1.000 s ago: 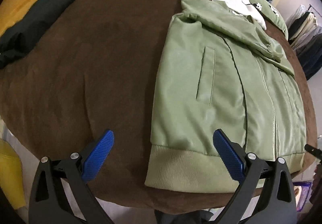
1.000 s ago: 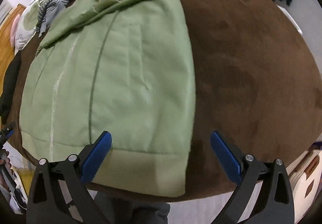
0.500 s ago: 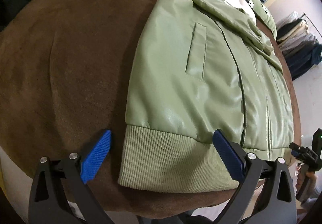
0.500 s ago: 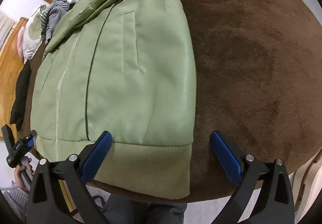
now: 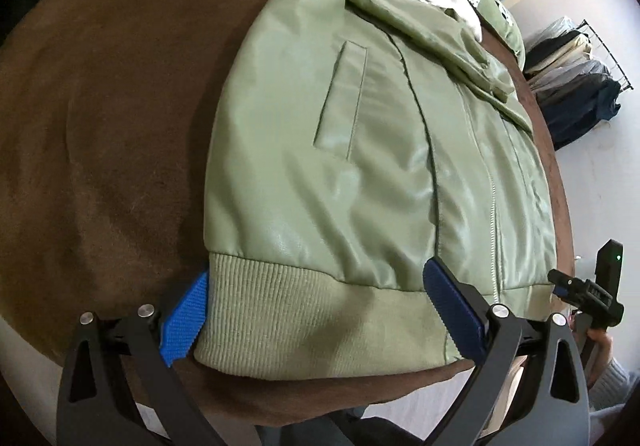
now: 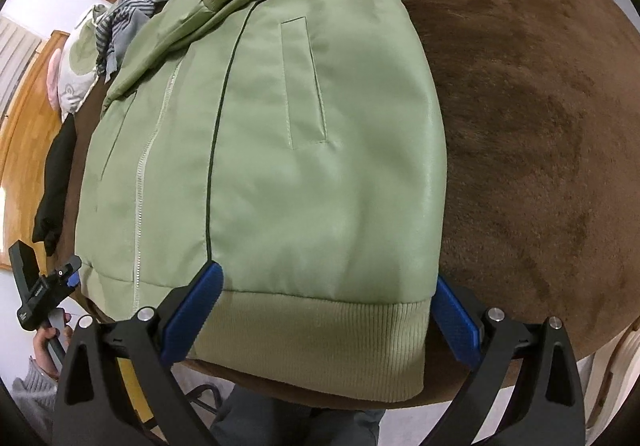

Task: Fold large clothes
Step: 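Grasp the ribbed hem with the left gripper while the right gripper grasps it too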

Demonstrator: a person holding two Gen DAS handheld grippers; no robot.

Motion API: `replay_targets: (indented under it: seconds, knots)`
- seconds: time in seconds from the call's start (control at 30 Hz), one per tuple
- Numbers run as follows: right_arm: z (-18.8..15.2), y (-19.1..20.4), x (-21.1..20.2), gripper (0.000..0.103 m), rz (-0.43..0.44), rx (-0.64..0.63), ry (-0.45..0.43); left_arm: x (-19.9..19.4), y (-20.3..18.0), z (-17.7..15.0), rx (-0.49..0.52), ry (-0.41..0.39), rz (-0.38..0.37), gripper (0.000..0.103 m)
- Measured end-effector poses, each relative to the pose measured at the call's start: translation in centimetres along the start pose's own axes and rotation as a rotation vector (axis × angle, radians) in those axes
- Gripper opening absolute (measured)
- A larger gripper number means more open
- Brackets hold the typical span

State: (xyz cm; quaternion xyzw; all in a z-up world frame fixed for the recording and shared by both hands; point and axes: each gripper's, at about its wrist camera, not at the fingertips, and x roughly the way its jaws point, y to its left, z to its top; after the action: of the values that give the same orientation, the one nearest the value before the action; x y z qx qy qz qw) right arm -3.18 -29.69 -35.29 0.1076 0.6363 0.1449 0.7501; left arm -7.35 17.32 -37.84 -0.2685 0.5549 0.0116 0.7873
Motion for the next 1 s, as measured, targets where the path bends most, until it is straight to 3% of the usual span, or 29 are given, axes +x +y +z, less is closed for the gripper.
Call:
replay_targets:
  seconds: [0.07,0.13,0.2,0.37,0.43,0.57,0.77,0.9,1.0]
  knots:
    - [-0.2,-0.2,0.8,0.097,-0.006,-0.025,0.025,0.1,0.2,0.0,-0.004,0.006,0.011,0.093]
    - [-0.1,-0.1,1.2,0.097,-0.01,-0.048,0.031,0.9,0.6,-0.2,-0.004,0.042,0.064,0.078]
    - [0.0,0.2,1.2,0.096,-0.019,-0.068,0.041,0.9,0.6,-0.3,0.021,0.04,0.097,0.071]
    - [0.0,-0.1,0.1,0.072,-0.038,-0.049,0.026,0.2,-1.0,-0.3,0.066,0.02,0.154,0.063]
    - [0.1,-0.5,-0.5,0.061,-0.026,-0.036,0.024,-0.3,-1.6,-0.2,0.055,0.003,0.132,0.054]
    - [0.4,0.1,-1.3,0.056,0.015,-0.065,0.021,-1.1,-2.8,0.2,0.063,-0.017,0.101,0.051]
    - [0.5,-0.6,0.7,0.06,0.047,-0.073,0.091,1.2,-1.8,0.2,0.028,0.063,0.133,0.052]
    - [0.6,-0.4,1.0,0.061,0.045,-0.1,0.092,1.7,-1.4,0.0,0.028,0.073,0.121,0.054]
    - [0.4,-0.3,0.7,0.052,0.032,-0.102,0.09,1.7,-1.6,-0.1,0.042,0.074,0.126,0.049]
